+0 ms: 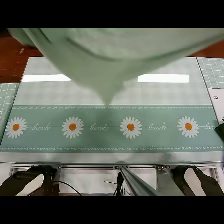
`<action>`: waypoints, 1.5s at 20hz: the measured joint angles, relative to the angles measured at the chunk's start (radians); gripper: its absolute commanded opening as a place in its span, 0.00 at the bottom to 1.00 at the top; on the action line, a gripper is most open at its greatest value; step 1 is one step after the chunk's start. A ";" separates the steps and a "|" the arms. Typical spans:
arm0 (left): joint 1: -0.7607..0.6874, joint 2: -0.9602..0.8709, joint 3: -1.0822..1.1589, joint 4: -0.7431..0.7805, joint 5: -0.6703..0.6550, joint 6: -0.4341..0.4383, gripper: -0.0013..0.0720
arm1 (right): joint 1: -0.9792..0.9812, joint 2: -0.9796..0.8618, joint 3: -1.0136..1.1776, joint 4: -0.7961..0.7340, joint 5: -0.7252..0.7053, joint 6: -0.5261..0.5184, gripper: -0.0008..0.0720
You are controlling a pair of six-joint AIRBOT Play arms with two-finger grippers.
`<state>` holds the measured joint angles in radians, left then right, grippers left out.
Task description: Fold the shirts.
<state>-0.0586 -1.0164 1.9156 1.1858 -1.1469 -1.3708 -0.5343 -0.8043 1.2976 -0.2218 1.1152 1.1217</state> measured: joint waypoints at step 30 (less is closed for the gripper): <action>0.002 0.098 -0.732 0.104 -0.157 -0.037 0.05 | 0.137 -0.066 -0.130 -0.955 0.462 0.327 0.05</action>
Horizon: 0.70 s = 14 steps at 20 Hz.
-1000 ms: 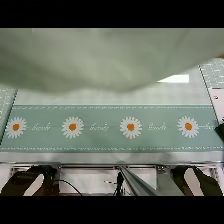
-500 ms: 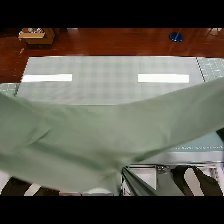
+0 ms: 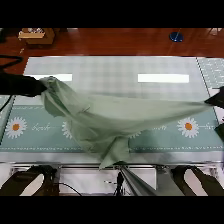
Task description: Fold the shirts.
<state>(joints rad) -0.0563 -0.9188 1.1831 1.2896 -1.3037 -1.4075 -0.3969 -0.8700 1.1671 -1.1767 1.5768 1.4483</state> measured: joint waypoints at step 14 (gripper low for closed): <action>0.077 -0.350 -0.018 -0.004 0.075 0.008 0.85 | 0.142 -0.368 -0.084 0.005 -0.409 -0.101 0.05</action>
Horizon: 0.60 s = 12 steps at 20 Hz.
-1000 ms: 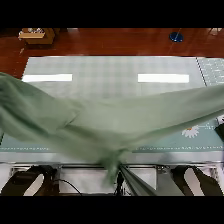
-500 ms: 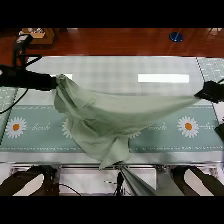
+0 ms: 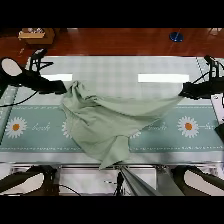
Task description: Fold the shirts.
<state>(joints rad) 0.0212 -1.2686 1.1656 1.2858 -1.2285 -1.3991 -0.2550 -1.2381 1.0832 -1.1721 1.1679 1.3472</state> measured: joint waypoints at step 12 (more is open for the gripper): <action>0.051 0.372 -0.517 -0.269 -0.299 -0.169 0.95 | 0.006 -0.019 0.000 -0.061 -0.042 -0.024 0.05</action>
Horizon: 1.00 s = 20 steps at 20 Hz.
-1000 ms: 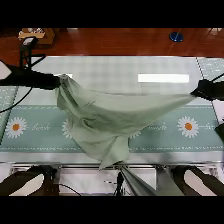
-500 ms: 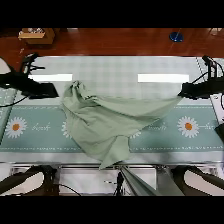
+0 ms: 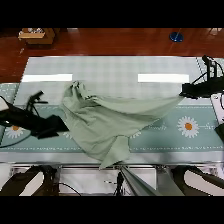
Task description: Fold the shirts.
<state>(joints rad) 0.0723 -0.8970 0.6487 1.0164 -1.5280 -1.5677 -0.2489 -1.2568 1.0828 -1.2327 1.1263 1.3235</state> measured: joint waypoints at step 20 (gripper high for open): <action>-0.354 -0.424 -0.145 -0.293 0.414 0.024 0.12 | 0.000 0.000 0.000 -0.036 0.060 -0.001 0.05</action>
<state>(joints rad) -0.2813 -1.3212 0.5034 0.7231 -1.1141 -1.5433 -0.2489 -1.2568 1.0828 -1.2686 1.1858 1.3224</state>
